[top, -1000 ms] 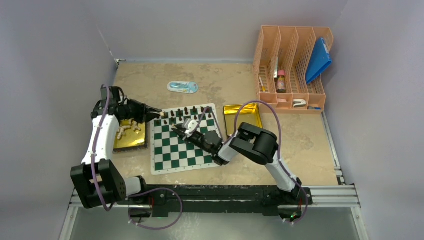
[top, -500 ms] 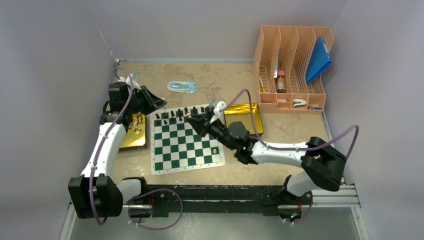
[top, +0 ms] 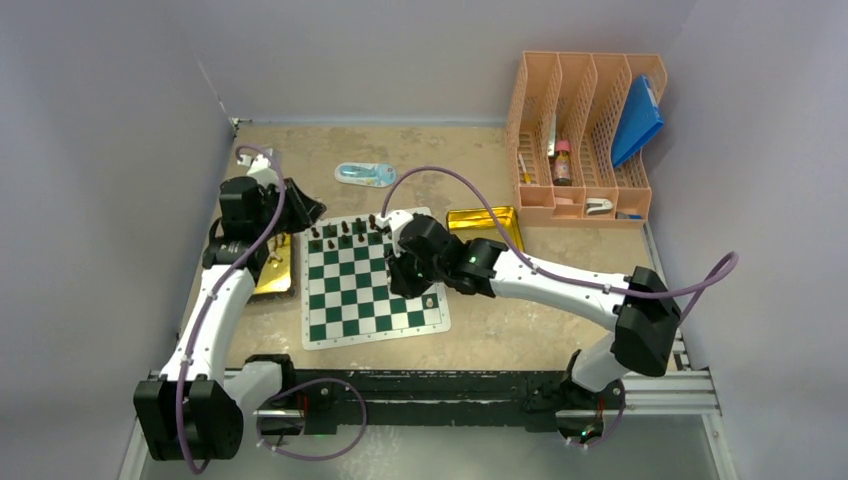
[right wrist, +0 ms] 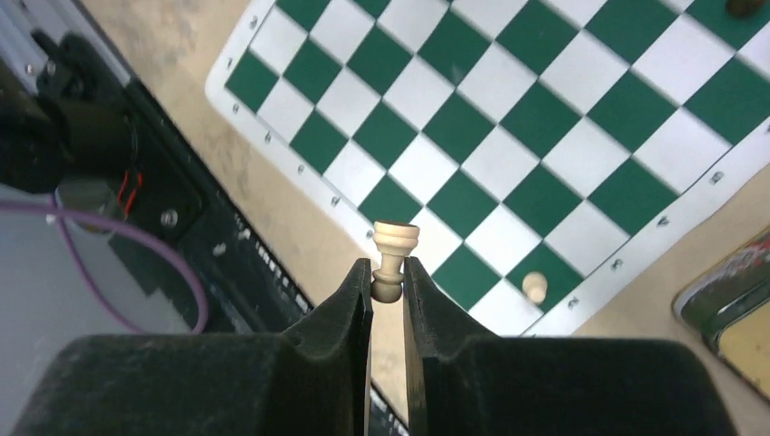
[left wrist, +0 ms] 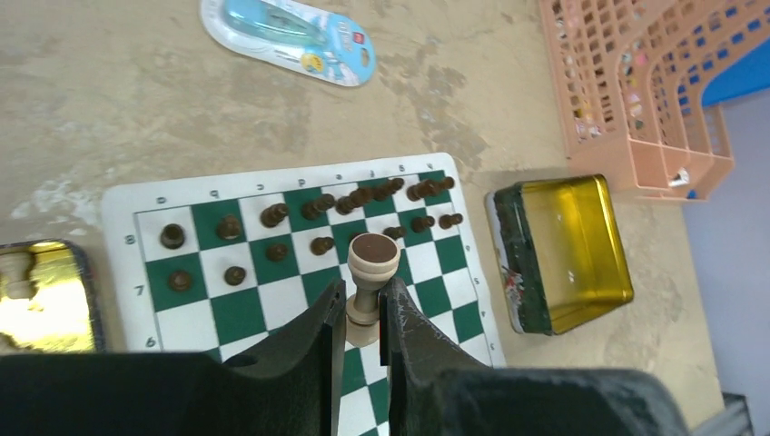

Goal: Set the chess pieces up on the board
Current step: Place the chess piece on the chessboard.

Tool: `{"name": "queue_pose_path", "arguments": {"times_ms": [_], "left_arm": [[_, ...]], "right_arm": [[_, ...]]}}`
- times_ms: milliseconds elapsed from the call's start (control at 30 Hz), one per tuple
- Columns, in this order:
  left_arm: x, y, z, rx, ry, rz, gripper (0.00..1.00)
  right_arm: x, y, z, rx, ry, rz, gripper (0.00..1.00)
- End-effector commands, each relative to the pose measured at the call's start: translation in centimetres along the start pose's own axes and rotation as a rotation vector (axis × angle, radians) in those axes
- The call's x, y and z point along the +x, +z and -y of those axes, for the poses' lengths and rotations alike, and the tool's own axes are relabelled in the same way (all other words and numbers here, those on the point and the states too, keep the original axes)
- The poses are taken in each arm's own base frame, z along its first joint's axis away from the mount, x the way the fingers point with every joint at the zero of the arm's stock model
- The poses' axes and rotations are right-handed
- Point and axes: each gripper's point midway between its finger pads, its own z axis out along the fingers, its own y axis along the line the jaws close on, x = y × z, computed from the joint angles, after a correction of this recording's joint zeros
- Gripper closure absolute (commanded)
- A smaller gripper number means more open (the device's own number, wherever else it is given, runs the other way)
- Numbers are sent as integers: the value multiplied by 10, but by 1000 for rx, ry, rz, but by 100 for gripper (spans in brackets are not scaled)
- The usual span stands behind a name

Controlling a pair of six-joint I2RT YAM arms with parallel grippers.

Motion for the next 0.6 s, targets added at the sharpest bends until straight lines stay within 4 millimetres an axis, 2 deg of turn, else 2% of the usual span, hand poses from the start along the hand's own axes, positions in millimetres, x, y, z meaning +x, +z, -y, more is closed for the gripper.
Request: {"name": "queue_pose_path", "arguments": {"times_ms": [0,133,233,433,567], "left_arm": [[-27,-14,-9,-107,64,102,89],[-28,-18,-13,-137,75,113,89],[-32,-25,-18,-175,79,145,89],[-38,-35,-23,-231,98,173,89],[-35,-40,-25,-246,114,183,89]], "right_arm": [[20,-27,-11,-19,9,-206,91],[54,-24,-8,-39,-21,-362,89],[77,-21,2,-12,-53,-472,91],[79,-12,6,-1,-90,-539,91],[95,-5,14,17,-101,-606,91]]}}
